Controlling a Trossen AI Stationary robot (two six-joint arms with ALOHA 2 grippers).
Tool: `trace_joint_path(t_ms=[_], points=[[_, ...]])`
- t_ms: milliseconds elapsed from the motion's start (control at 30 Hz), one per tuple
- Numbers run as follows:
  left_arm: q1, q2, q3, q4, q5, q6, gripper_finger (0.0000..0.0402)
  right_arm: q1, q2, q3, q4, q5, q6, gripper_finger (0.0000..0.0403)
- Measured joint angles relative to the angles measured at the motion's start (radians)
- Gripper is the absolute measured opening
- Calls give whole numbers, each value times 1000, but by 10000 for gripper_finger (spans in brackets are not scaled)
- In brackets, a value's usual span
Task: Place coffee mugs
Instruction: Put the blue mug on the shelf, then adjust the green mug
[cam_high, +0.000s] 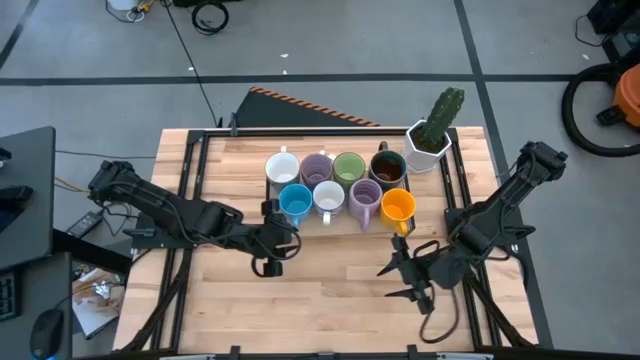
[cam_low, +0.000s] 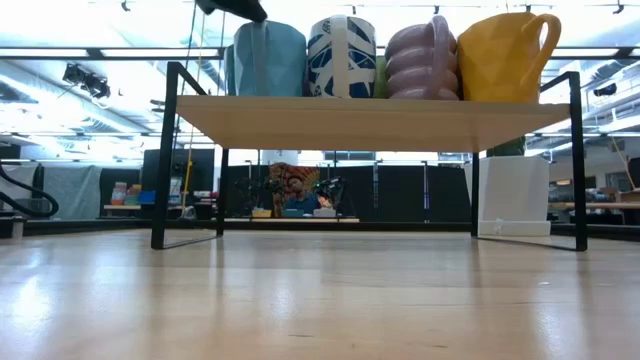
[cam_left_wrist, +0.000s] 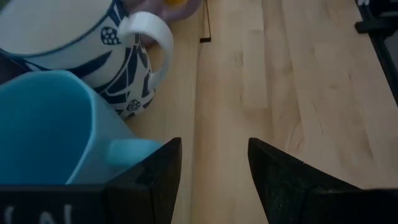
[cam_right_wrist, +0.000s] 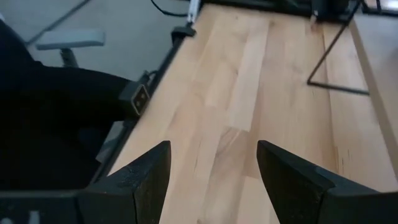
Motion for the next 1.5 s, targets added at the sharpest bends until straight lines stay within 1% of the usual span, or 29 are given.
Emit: trace_joint_path(t_ms=[67, 133, 200, 300, 433, 533, 767, 933, 1067, 1267, 1400, 1500], points=[[-13, -18, 0, -4, 0, 26, 192, 13, -39, -21, 13, 1, -15, 244], [-31, -29, -9, 35, 1, 64, 192, 22, -84, -59, 55, 6, -40, 244], [-51, -50, -52, 93, 9, 91, 192, 29, -138, -111, 127, 4, -69, 244], [-55, -81, -118, 151, 53, 96, 192, 41, -235, -192, 252, -17, -131, 244], [-52, -176, -206, 251, 53, 99, 192, 51, -385, -287, 377, -23, -220, 244], [-54, -258, -283, 308, 57, 107, 192, 51, -491, -350, 437, -21, -247, 244], [-53, -458, -470, 436, 57, 80, 192, 41, -660, -460, 433, 47, -176, 244], [-54, -572, -556, 497, 64, 78, 192, 45, -740, -515, 421, 87, -170, 244], [-54, -646, -613, 540, 77, 75, 192, 45, -796, -547, 417, 91, -189, 244], [-56, -724, -692, 573, 83, 72, 192, 45, -878, -595, 389, 81, -216, 244], [-55, -776, -746, 582, 83, 67, 192, 45, -940, -645, 387, 55, -232, 244], [-56, -827, -799, 619, 83, 66, 187, 44, -997, -689, 400, 65, -255, 244]])
